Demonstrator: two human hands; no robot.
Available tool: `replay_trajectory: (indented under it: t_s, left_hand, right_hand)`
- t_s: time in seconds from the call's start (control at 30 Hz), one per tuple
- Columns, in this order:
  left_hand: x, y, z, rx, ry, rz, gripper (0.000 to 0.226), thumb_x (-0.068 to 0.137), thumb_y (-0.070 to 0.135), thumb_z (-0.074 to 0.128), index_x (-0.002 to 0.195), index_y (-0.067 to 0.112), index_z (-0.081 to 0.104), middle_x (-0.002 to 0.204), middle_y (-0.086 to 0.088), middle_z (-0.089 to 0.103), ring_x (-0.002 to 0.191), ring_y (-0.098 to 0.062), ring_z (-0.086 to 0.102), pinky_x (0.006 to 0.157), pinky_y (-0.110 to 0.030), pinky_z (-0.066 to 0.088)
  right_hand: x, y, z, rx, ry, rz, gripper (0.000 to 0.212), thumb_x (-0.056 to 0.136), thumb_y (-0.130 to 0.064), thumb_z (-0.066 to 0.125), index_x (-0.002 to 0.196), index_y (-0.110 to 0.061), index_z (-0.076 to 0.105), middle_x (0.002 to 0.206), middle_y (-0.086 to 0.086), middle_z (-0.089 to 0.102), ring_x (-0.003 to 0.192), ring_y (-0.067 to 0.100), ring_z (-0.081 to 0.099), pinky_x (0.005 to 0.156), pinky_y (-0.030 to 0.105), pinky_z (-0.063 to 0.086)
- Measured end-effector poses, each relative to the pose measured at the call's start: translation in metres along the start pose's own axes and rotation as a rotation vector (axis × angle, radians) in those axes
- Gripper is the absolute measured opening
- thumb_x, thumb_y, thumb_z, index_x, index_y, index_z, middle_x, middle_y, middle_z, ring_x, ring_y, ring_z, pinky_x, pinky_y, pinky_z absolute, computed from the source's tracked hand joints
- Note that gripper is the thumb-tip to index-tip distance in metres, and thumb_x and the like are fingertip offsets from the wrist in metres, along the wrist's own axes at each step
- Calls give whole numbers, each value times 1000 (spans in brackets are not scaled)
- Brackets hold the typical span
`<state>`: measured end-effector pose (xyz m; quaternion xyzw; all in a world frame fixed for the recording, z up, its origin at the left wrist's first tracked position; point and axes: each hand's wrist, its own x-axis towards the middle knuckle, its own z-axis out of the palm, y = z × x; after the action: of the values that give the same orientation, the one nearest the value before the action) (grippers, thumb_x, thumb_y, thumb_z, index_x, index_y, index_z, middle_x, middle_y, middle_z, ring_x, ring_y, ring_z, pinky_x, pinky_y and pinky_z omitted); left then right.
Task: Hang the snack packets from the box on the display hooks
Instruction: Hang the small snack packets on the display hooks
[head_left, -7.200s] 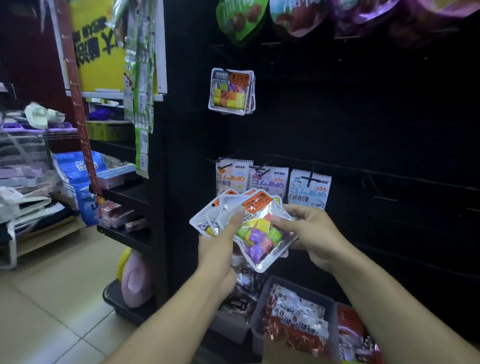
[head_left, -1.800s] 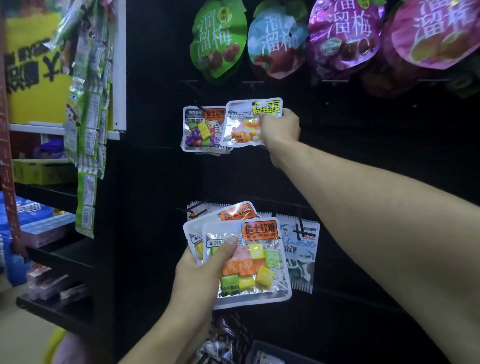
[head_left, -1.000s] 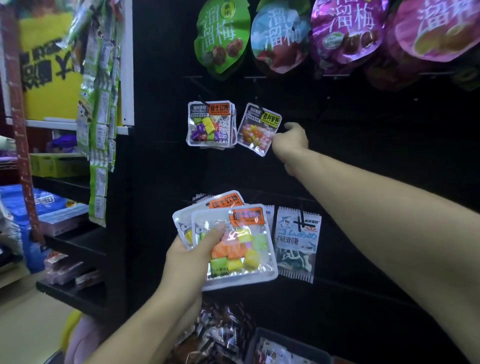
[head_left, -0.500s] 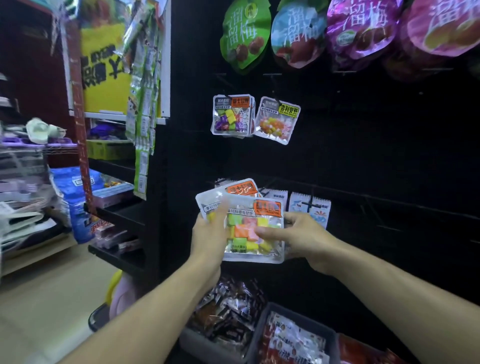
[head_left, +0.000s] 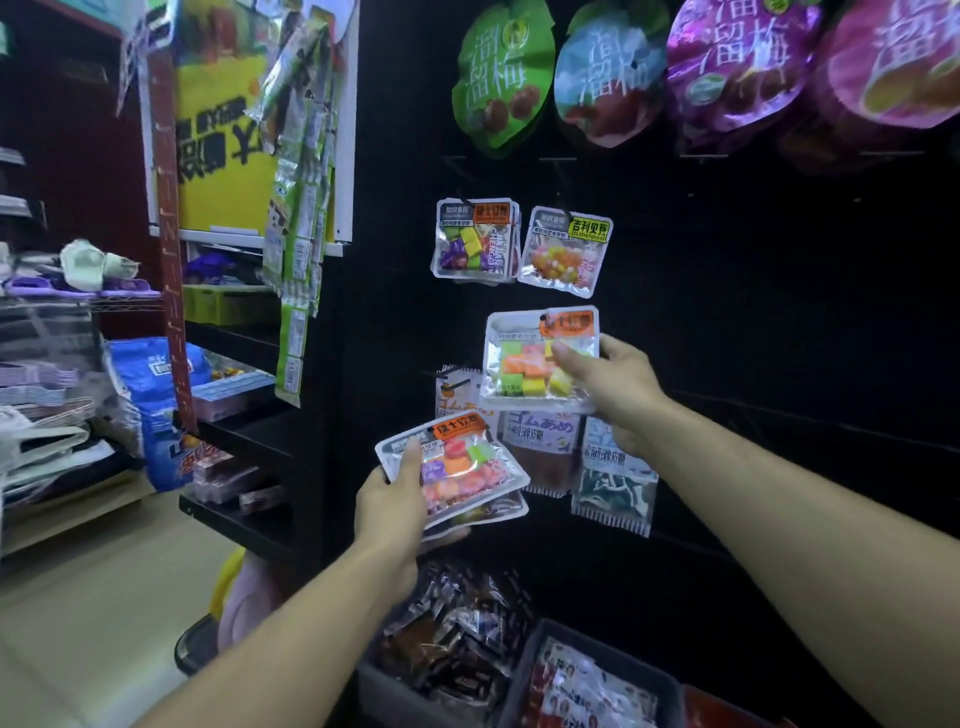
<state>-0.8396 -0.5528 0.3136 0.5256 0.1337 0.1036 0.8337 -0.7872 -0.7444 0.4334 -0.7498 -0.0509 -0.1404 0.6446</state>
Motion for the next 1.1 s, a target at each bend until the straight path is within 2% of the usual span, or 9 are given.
replay_trajectory:
  t_s: [0.17,0.27,0.33,0.47,0.57,0.73,0.83,1.0,1.1]
  left_hand:
    - [9,1,-5,-75,-51,-97,41,102,47,63,111,8,71,73,-6,81,57,-19,76,47,-31,61]
    - [16,8,-9,-77,-110,-77,29,99,34,72,112,8,72,77,-6,82,59,-18,77,49,-31,61]
    - [23,16,-11,-57,-142,-26,25,97,25,76,115,9,72,84,-8,83,63,-20,78,50,-32,62]
    - [38,38,-10,-15,-141,150,42,87,28,85,121,15,66,101,-8,83,81,-27,82,55,-36,63]
    - [46,54,-10,-19,-115,237,52,81,29,89,121,15,60,98,-7,82,76,-24,82,52,-34,61]
    - [58,58,-19,-54,-84,296,42,82,26,88,115,17,63,93,-4,83,74,-23,82,51,-36,61]
    - [63,51,-24,-43,-81,320,35,84,25,87,111,21,65,86,3,82,72,-18,81,49,-34,61]
    - [65,41,-27,-26,-90,310,35,84,26,87,112,22,67,89,3,83,75,-20,82,50,-34,61]
    - [65,39,-27,-25,-111,298,33,85,25,86,112,21,67,89,2,82,75,-21,82,50,-34,61]
  right_hand:
    - [50,-30,55,76,26,-47,23,101,-28,69,121,-18,72,123,2,75,119,26,69,113,54,48]
    - [83,-49,90,80,28,-110,56,101,-32,69,153,-18,51,150,6,60,137,30,57,118,57,41]
    - [108,-57,108,70,51,-155,62,99,-36,71,154,-16,49,154,8,55,139,34,55,117,56,43]
    - [144,-74,127,73,140,-201,58,98,-34,73,149,-14,54,148,7,61,133,31,59,115,49,46]
    - [168,-78,133,101,181,-207,55,98,-34,73,147,-16,57,138,7,67,124,30,64,111,48,50]
    - [184,-83,140,28,232,-226,18,99,-30,72,111,-17,73,97,-2,74,94,23,69,96,39,57]
    - [189,-83,148,10,250,-221,15,96,-33,73,104,-20,73,101,2,76,95,27,72,93,47,61]
    - [189,-79,153,58,268,-170,31,95,-34,72,121,-17,70,111,4,73,97,29,68,94,44,58]
    - [191,-78,153,102,279,-152,15,98,-29,70,107,-17,71,106,4,73,94,28,68,91,41,59]
